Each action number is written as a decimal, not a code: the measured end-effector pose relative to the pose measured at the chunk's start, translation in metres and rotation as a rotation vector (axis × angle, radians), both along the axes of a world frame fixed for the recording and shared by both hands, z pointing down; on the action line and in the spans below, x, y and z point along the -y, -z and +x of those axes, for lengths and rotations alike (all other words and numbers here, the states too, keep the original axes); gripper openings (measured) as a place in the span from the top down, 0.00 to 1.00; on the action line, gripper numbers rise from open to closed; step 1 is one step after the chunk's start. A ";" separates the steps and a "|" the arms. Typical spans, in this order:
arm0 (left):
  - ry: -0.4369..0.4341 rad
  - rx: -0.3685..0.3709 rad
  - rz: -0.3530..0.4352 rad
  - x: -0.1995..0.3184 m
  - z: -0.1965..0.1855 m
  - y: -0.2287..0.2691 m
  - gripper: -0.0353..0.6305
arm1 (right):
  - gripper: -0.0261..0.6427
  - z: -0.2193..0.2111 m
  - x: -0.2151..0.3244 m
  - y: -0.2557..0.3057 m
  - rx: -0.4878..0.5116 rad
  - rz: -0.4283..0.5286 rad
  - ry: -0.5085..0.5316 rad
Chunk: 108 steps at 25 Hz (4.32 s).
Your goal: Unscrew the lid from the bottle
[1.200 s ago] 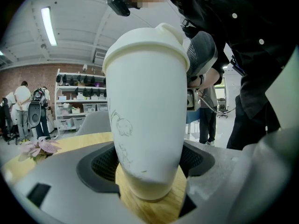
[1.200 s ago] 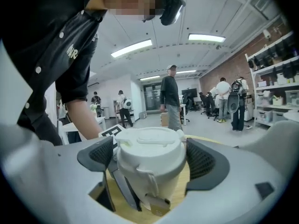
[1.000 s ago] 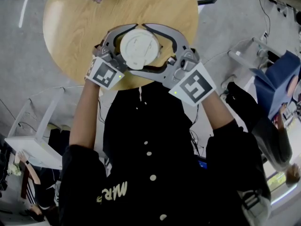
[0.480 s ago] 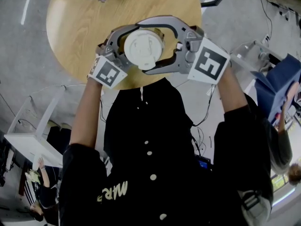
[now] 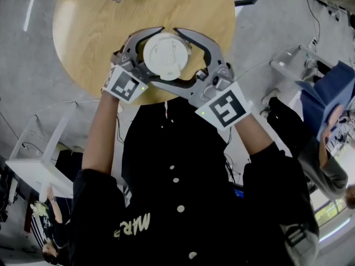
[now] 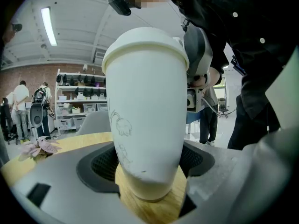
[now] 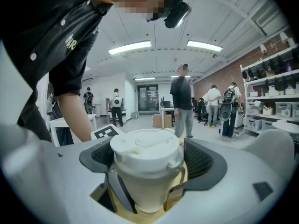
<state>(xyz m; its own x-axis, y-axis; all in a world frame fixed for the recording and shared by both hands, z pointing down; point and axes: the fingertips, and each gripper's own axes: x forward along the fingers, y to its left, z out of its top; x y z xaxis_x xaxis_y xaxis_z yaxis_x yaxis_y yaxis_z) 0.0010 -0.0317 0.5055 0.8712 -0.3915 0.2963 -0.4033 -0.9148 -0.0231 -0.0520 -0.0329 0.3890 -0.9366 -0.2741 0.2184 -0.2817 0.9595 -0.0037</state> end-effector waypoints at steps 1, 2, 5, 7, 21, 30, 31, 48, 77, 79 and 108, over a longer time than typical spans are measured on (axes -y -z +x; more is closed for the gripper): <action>0.000 0.001 -0.001 0.000 0.000 0.000 0.38 | 0.30 0.000 0.000 -0.001 -0.007 0.009 0.002; 0.000 0.001 -0.001 0.000 0.000 0.000 0.38 | 0.29 0.000 0.000 -0.001 -0.013 0.015 0.018; 0.003 -0.007 0.005 0.001 0.003 0.002 0.38 | 0.29 0.001 -0.004 -0.001 -0.027 0.035 0.168; 0.004 -0.013 0.011 0.002 0.004 0.003 0.38 | 0.29 0.001 -0.009 -0.002 -0.034 0.043 0.350; 0.015 -0.021 0.015 0.004 0.004 0.004 0.38 | 0.22 0.010 -0.009 -0.009 -0.087 -0.038 0.432; 0.021 -0.043 0.033 0.006 0.005 0.006 0.38 | 0.28 0.000 0.005 -0.006 -0.023 -0.003 -0.058; 0.022 -0.043 0.033 0.006 0.005 0.006 0.38 | 0.27 -0.001 0.005 -0.006 -0.025 0.004 -0.060; 0.022 -0.047 0.037 0.007 0.005 0.007 0.38 | 0.25 0.005 -0.007 -0.008 -0.020 -0.057 0.445; 0.032 -0.057 0.036 0.007 0.004 0.009 0.38 | 0.22 0.000 -0.012 -0.008 -0.038 -0.096 0.423; 0.028 -0.041 0.024 0.004 0.004 0.006 0.38 | 0.22 0.001 -0.007 -0.006 -0.017 -0.117 0.267; 0.004 0.006 -0.006 0.002 0.000 0.001 0.38 | 0.26 -0.011 -0.005 0.014 0.021 0.004 0.360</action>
